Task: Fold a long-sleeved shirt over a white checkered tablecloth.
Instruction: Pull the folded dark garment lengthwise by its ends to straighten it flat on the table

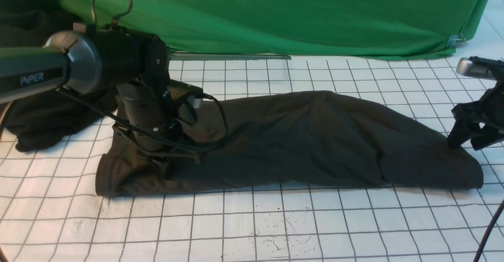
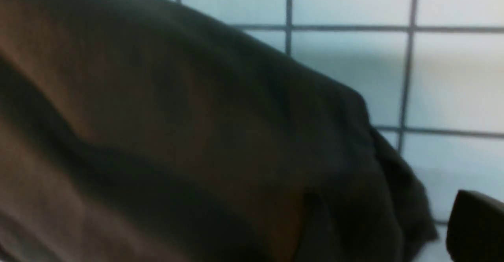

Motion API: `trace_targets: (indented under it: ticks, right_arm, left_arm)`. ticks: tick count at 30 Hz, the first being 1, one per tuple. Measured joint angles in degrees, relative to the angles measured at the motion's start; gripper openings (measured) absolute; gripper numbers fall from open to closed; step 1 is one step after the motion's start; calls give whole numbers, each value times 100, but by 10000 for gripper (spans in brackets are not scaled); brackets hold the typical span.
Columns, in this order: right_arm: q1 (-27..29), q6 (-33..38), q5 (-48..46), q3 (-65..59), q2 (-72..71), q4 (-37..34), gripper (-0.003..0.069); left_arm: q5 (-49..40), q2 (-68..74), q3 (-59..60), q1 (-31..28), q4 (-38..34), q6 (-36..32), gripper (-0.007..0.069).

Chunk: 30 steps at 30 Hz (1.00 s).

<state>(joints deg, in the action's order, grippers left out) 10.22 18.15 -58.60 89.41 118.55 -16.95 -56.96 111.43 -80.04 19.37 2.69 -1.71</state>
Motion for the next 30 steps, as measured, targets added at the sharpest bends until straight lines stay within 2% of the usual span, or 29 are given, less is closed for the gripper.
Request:
trace_targets:
  ticks: [2, 3, 4, 5, 6, 9, 12, 16, 19, 26, 28, 30]
  right_arm:
    - [-83, -6, 5, 0, 153, -17, 387]
    - [-126, 46, 12, 0, 210, -17, 321]
    - [-126, 46, 12, 0, 219, -17, 321]
    - [-188, 118, 68, 0, 250, -25, 176]
    - [-214, 135, 121, 0, 250, -24, 107]
    - [-216, 170, 198, 48, 215, 2, 36]
    - [-216, 167, 219, 190, 181, 125, 30]
    - [-216, -186, 240, 586, 120, 774, 30]
    - [-216, -261, 260, 714, 120, 1009, 30]
    - [-218, -182, 443, 803, 137, 1116, 37]
    - [-223, -153, 530, 803, 143, 1127, 73]
    - [-223, -169, 510, 836, 148, 1182, 156]
  left_arm:
    - [7, 0, 0, 0, 23, 0, -6]
    - [7, 0, 0, 0, 37, 0, -6]
    - [7, 0, 0, 0, 37, 0, -6]
    - [7, 0, 0, 0, 41, 0, -6]
    - [7, 0, 0, 0, 41, 0, -6]
    - [-43, 0, 0, 0, 53, 0, -3]
    - [-108, 0, 0, 0, 67, 0, -4]
    - [-207, 0, 0, 0, 81, 0, -4]
    - [-224, 0, 0, 0, 86, 0, -4]
    - [-247, 0, 0, 0, 86, 0, -4]
    - [-247, 0, 0, 0, 124, 0, -4]
    - [-308, -11, 0, 0, 181, 0, -4]
